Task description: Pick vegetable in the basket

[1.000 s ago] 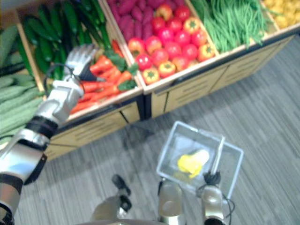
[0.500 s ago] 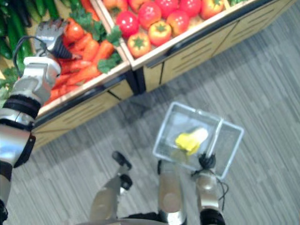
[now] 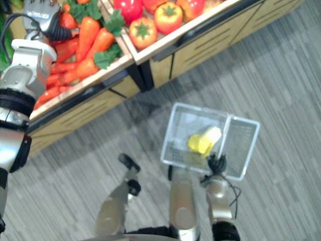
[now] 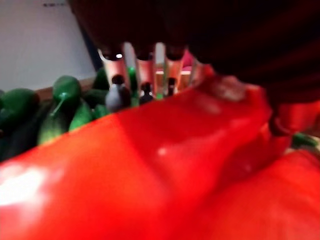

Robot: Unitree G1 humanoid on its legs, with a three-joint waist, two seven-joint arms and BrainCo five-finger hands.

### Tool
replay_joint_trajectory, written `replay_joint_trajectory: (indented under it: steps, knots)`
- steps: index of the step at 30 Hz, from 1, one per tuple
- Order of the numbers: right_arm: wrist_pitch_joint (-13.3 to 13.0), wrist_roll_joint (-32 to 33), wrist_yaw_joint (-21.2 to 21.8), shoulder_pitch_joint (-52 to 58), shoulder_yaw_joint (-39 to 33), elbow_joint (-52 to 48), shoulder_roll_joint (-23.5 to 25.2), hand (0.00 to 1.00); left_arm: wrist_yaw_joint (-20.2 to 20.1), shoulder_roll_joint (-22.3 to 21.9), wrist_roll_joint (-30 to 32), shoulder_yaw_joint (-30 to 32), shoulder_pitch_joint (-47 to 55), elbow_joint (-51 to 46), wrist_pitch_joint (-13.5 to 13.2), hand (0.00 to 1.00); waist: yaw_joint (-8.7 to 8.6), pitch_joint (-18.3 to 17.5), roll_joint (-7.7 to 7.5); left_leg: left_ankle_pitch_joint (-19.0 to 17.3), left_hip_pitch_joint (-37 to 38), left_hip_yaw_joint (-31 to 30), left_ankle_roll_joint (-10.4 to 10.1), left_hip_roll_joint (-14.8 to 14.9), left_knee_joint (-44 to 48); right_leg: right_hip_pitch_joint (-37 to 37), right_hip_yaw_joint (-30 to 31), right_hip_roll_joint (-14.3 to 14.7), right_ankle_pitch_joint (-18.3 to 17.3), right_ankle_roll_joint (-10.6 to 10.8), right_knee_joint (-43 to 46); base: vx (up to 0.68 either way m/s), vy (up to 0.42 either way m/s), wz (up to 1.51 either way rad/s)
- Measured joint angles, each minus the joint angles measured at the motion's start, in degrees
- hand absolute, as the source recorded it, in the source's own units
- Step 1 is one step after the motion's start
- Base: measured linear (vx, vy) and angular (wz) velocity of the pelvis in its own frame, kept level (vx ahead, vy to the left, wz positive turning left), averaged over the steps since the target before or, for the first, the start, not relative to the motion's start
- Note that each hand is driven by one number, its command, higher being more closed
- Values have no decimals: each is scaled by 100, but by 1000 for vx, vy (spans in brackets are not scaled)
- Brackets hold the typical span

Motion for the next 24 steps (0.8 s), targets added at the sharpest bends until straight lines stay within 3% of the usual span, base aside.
replay_joint_trajectory:
  steps: [6, 9, 15, 22, 24]
  knots:
    - [-6, -1, 104, 237, 18, -337, -10, 100, -203, 9, 147, -241, 4, -69, -60, 100, 57, 13, 18, -1, 108, 154, 0, 53, 201, 251, -39, -45, 0, 0, -9, 102, -11, 8]
    - [-13, 2, 125, 332, 189, -351, -100, 100, -229, 218, 221, -318, -3, -55, -151, 100, 51, 13, 20, -2, 266, 141, 2, 124, 365, 522, -119, -56, 0, 0, -13, 97, -32, 13]
    - [-17, 115, 247, 409, 245, -260, -270, 100, -88, 867, 229, -433, -32, -101, -154, 100, 34, 6, 42, -2, 702, 46, 6, 157, 476, 1080, -255, -74, -2, 0, -45, 56, -22, 6]
    - [-50, 116, 356, 382, 240, -26, -324, 100, 121, 1000, 358, -445, -40, -142, -99, 100, -43, -16, 87, -13, 983, -266, 23, 100, 451, 1514, -409, -86, -11, -3, -122, -7, -5, 12]
    - [-48, 116, 367, 391, 235, 18, -323, 100, 232, 986, 335, -351, 232, -644, 7, 100, -144, -82, 130, -61, 1139, -348, 88, 49, 316, 1721, -470, -57, -76, 25, -251, -71, -7, 9]
